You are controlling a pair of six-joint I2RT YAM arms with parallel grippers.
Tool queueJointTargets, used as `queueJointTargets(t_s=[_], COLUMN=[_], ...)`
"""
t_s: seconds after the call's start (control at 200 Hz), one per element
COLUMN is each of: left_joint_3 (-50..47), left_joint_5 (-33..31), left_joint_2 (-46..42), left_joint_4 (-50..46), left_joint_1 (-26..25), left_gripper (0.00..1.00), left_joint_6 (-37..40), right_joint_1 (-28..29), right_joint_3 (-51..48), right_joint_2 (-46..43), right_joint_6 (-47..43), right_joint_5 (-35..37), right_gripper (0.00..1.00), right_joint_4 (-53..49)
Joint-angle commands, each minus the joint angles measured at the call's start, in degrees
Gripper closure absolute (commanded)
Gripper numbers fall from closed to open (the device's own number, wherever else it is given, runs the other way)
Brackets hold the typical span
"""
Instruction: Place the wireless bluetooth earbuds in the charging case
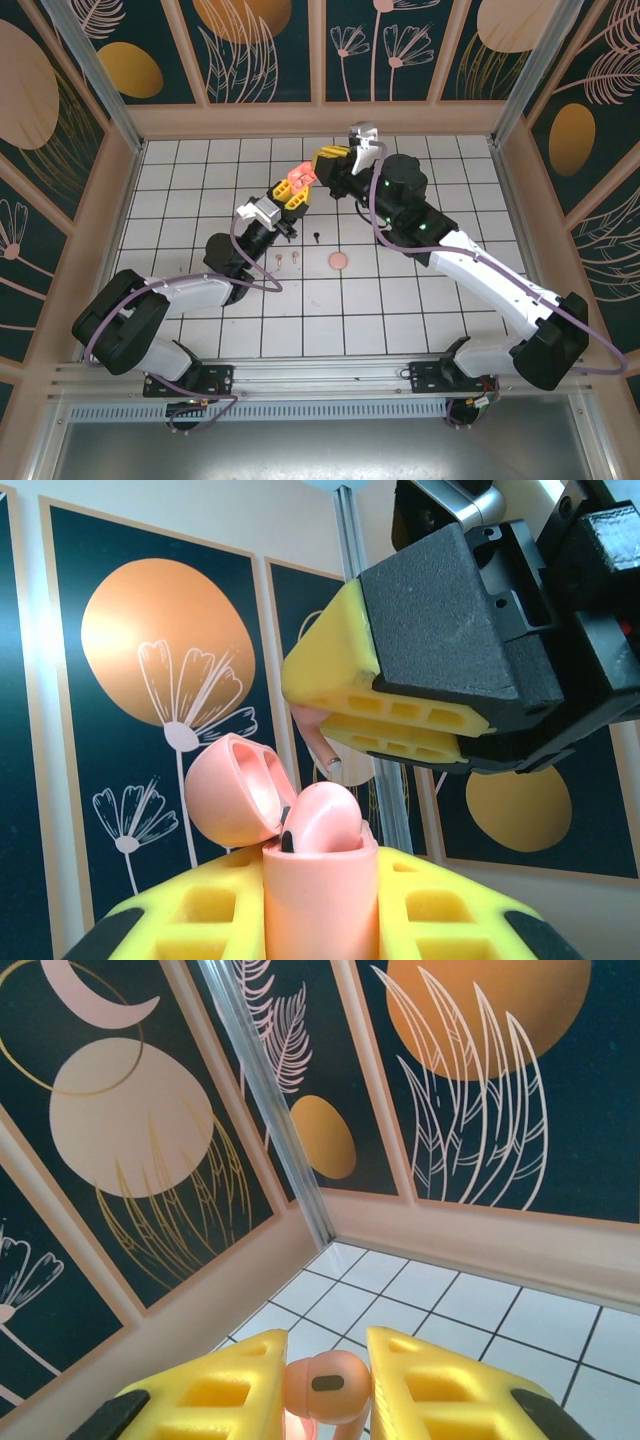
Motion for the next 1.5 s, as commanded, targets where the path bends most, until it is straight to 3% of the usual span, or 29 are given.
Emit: queueJointTargets(t_s=[0.0,0.991,1.496], left_joint_3=[1.7,1.8,2.1], left_joint_5=[1.0,1.0,0.8], left_joint_2=[0.1,-0.6,-0.7], left_joint_4=[3.4,3.4,3.6], left_joint_1=[-0.4,-0.4,-0.4], left_gripper=[1.0,1.0,1.0], left_joint_6=[-1.1,-1.4,-1.9], right_joint_1=[-0.5,-0.6,2.0], right_joint_3=[-0.4,-2.5,-6.2], right_joint_2=[-1.0,2.7,2.1], right_joint_6=[1.4,3.1,-5.2], right_joint_5=[-2.1,-4.6,-3.7], right_gripper=[0.76,0.76,0.78], right_joint_4=[3.4,3.6,1.9])
